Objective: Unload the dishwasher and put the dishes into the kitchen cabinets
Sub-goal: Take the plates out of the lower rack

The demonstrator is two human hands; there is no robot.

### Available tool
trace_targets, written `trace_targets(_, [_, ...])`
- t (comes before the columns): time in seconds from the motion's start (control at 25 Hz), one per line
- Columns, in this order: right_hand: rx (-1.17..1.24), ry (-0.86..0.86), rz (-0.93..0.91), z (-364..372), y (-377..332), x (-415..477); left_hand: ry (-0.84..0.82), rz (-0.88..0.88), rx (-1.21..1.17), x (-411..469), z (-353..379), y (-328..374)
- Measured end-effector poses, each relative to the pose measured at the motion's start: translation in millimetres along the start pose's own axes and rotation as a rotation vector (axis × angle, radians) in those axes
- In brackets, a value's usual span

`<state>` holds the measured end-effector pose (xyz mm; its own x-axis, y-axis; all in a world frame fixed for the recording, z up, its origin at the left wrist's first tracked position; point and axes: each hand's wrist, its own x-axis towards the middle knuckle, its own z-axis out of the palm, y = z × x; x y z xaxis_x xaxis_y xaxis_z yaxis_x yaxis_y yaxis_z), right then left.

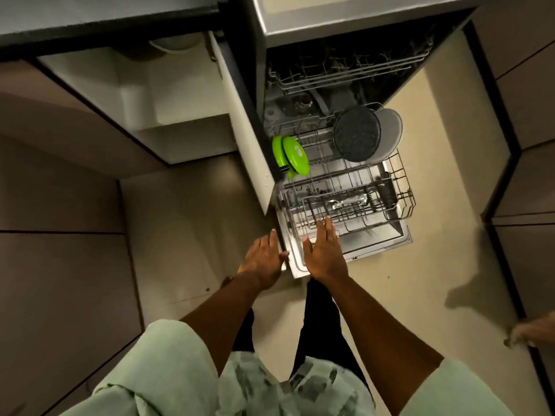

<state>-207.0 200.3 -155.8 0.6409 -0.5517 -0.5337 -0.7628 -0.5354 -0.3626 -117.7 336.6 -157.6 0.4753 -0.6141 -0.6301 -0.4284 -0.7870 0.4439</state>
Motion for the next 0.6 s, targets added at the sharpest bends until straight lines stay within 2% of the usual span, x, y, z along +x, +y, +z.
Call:
trace_targets(0.12, [0.005,-0.01,-0.016,-3,44,45,0.011,-0.072,-0.155,50,19,33])
trace_targets(0.24, [-0.026,-0.025,-0.109,2,84,110,0.003,-0.14,-0.353,106,38,55])
trace_targets(0.4, [-0.094,-0.057,-0.201,24,126,198,0.208,-0.157,-0.415,196,62,55])
trace_targets(0.6, [-0.164,-0.099,-0.282,55,150,303,0.424,-0.351,-0.526,316,79,26])
